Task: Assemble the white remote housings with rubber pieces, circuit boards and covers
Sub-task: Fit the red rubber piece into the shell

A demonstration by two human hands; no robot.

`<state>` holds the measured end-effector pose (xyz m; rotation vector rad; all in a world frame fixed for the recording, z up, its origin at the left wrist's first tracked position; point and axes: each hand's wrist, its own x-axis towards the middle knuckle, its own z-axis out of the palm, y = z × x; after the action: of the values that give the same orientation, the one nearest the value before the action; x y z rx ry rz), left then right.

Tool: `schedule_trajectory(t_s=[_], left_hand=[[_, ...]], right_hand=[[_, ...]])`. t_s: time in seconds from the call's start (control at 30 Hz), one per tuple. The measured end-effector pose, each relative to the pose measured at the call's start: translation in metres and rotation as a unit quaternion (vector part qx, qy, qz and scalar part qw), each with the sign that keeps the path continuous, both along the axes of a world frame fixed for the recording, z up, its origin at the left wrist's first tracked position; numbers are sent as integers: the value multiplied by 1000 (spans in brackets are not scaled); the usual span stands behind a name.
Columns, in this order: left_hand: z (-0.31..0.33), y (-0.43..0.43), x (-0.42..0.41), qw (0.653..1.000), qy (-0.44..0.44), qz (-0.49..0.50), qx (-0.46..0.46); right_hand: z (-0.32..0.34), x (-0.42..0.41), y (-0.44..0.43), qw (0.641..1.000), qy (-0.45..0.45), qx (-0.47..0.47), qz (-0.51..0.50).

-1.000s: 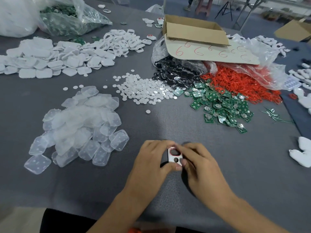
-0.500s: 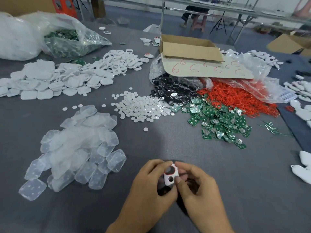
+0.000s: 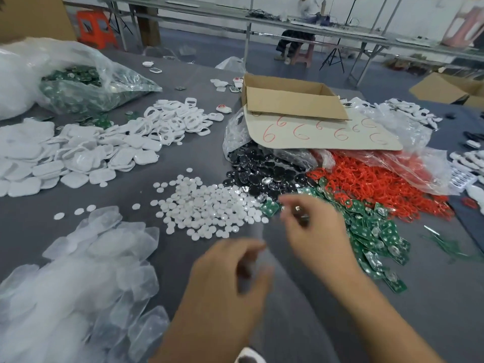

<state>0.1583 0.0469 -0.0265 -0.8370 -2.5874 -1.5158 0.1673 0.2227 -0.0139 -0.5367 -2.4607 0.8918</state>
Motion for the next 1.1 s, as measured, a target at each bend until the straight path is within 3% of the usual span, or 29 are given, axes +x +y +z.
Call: schedule_trajectory(t_s=[0.07, 0.17, 0.37, 0.47, 0.53, 0.6, 0.77, 0.87, 0.97, 1.03, 1.1], left_hand=[[12, 51, -37, 1000, -11, 0, 16], [7, 107, -88, 999, -32, 11, -23], [-21, 107, -110, 997, -49, 62, 6], [-13, 96, -103, 993, -82, 57, 59], [-4, 80, -90, 984, -127, 5, 126], [3, 61, -67, 973, -143, -60, 172], [2, 23, 1, 967, -117, -76, 212], [4, 4, 33, 982, -28, -68, 172], [11, -13, 58, 986, -18, -69, 152], [16, -20, 69, 987, -5, -61, 148], [20, -25, 80, 988, 15, -52, 146]], right_hand=[[1, -56, 28, 997, -39, 60, -19], [-15, -103, 52, 980, -147, 131, 28], [-39, -105, 70, 984, -94, 148, 41], [-16, -78, 62, 999, 34, -30, 13], [1, -46, 44, 965, 85, -239, 68], [9, -8, 21, 918, 127, -360, 103], [10, 76, -27, 885, 155, -427, 104], [9, 110, -44, 899, 152, -398, 97], [4, 133, -62, 907, 157, -381, 91], [2, 143, -75, 887, 158, -425, 83], [1, 149, -86, 836, 176, -515, 72]])
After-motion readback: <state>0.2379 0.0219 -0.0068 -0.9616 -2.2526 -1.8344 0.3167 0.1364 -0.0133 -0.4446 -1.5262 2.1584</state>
